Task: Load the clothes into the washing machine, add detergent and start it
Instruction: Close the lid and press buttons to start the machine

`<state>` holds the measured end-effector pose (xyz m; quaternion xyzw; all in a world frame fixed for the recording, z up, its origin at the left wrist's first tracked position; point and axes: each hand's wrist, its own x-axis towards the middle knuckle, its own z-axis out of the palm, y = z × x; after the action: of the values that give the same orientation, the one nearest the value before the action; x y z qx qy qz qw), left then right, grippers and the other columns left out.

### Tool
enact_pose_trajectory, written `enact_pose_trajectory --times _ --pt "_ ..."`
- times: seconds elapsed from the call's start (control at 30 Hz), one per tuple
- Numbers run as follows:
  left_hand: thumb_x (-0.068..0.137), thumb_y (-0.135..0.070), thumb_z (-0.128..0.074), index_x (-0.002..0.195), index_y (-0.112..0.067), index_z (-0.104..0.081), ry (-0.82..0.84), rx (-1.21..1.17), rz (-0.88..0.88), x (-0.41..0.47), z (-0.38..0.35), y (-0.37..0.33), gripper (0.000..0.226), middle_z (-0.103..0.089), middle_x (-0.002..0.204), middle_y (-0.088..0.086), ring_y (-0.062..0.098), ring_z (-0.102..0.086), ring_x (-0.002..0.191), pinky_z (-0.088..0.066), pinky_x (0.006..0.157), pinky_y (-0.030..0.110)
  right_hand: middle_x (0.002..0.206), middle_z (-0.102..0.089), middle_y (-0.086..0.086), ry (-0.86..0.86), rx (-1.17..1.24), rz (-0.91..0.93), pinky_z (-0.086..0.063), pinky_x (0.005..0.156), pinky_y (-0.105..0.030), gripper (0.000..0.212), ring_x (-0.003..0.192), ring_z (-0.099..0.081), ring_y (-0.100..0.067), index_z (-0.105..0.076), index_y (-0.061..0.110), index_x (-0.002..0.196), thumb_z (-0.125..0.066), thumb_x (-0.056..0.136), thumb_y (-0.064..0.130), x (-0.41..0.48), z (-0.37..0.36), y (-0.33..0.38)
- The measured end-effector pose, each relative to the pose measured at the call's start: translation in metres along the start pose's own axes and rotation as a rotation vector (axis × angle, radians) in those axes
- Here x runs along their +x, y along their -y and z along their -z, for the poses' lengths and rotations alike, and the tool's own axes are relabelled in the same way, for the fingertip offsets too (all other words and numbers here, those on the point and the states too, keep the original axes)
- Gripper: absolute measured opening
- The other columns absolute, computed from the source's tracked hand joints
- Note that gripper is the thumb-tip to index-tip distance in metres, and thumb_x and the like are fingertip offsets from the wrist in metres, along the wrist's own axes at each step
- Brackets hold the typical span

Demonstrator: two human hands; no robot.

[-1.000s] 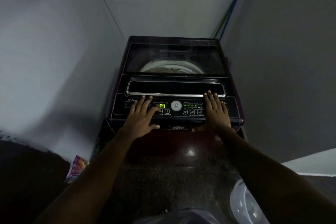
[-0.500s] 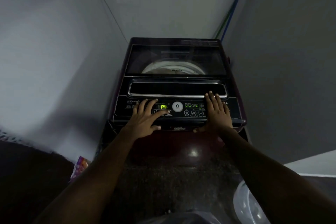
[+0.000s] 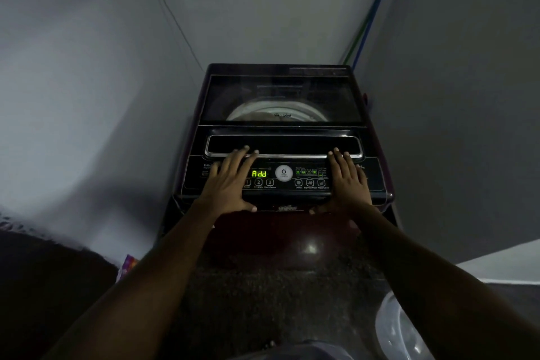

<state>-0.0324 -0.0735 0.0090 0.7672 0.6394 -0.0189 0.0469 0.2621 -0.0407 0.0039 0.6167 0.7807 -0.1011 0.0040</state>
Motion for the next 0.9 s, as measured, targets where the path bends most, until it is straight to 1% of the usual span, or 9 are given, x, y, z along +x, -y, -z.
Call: enact_pose_trajectory --times 0.1,0.2,0.27,0.33,0.43,0.5,0.57,0.7,0.9 --pt "0.049 -0.084 -0.070 0.154 -0.016 0.015 0.031 0.023 0.008 0.008 -0.002 0.010 0.152 0.022 0.162 0.003 0.021 0.018 0.150 0.001 0.119 0.047 0.160 0.014 0.004 -0.001 0.017 -0.014 0.000 0.118 -0.046 0.158 0.146 0.017 -0.017 0.012 0.020 0.151 -0.077 0.033 0.077 0.001 0.001 0.001" --pt "0.047 -0.090 -0.064 0.154 -0.016 0.017 0.037 -0.008 0.009 0.010 -0.009 0.017 0.153 0.025 0.161 -0.001 0.017 0.023 0.148 0.006 0.119 0.044 0.160 0.010 0.002 0.018 -0.022 -0.006 -0.007 0.117 -0.050 0.159 0.147 0.011 -0.021 0.009 0.018 0.151 -0.076 0.032 0.078 0.005 0.005 0.001" --pt "0.048 -0.091 -0.062 0.154 -0.018 0.017 0.022 -0.023 0.011 0.010 -0.012 0.019 0.152 0.025 0.161 -0.003 0.015 0.022 0.148 0.006 0.119 0.043 0.160 0.008 -0.001 0.031 -0.091 0.023 -0.011 0.116 -0.053 0.158 0.148 0.008 -0.024 0.009 0.014 0.151 -0.071 0.033 0.083 0.008 0.007 0.000" --pt "0.048 -0.092 -0.060 0.154 -0.018 0.018 0.007 -0.020 0.010 0.010 -0.014 0.019 0.151 0.024 0.162 -0.004 0.015 0.021 0.149 0.006 0.119 0.041 0.160 0.007 -0.003 0.025 -0.110 0.039 -0.011 0.116 -0.053 0.157 0.148 0.007 -0.025 0.009 0.013 0.151 -0.068 0.034 0.085 0.009 0.007 -0.002" --pt "0.047 -0.092 -0.060 0.154 -0.019 0.016 -0.016 -0.036 0.011 0.010 -0.014 0.019 0.150 0.021 0.162 -0.005 0.014 0.019 0.149 0.005 0.119 0.040 0.161 0.009 -0.002 -0.009 -0.104 0.037 -0.005 0.117 -0.050 0.156 0.148 0.010 -0.022 0.008 0.011 0.151 -0.064 0.035 0.087 0.009 0.003 -0.004" --pt "0.047 -0.091 -0.061 0.155 -0.019 0.014 -0.029 -0.044 0.017 0.009 -0.014 0.018 0.150 0.020 0.163 -0.005 0.013 0.018 0.149 0.002 0.121 0.040 0.160 0.015 -0.004 -0.021 -0.111 0.037 0.002 0.119 -0.048 0.157 0.147 0.018 -0.021 0.012 0.009 0.151 -0.059 0.036 0.090 0.008 0.000 -0.005" --pt "0.048 -0.091 -0.061 0.155 -0.018 0.013 -0.030 -0.044 0.019 0.008 -0.013 0.016 0.149 0.020 0.162 -0.005 0.014 0.018 0.149 0.002 0.121 0.040 0.158 0.022 -0.007 -0.026 -0.116 0.019 0.005 0.119 -0.048 0.158 0.145 0.024 -0.022 0.015 0.007 0.150 -0.055 0.036 0.092 0.006 -0.001 -0.005" --pt "0.049 -0.090 -0.063 0.154 -0.018 0.015 -0.019 -0.045 0.025 0.007 -0.010 0.015 0.150 0.022 0.162 -0.004 0.014 0.020 0.149 0.006 0.119 0.038 0.158 0.022 -0.008 -0.030 -0.086 -0.002 0.002 0.121 -0.045 0.159 0.145 0.023 -0.022 0.014 0.006 0.150 -0.054 0.035 0.092 0.004 -0.001 -0.003" --pt "0.048 -0.089 -0.064 0.155 -0.018 0.013 -0.009 -0.049 0.023 0.006 -0.008 0.013 0.150 0.021 0.162 -0.004 0.015 0.019 0.149 0.002 0.120 0.041 0.159 0.020 -0.007 -0.026 -0.105 0.008 -0.001 0.121 -0.045 0.158 0.146 0.021 -0.022 0.012 0.006 0.150 -0.054 0.036 0.093 0.004 -0.003 -0.006"
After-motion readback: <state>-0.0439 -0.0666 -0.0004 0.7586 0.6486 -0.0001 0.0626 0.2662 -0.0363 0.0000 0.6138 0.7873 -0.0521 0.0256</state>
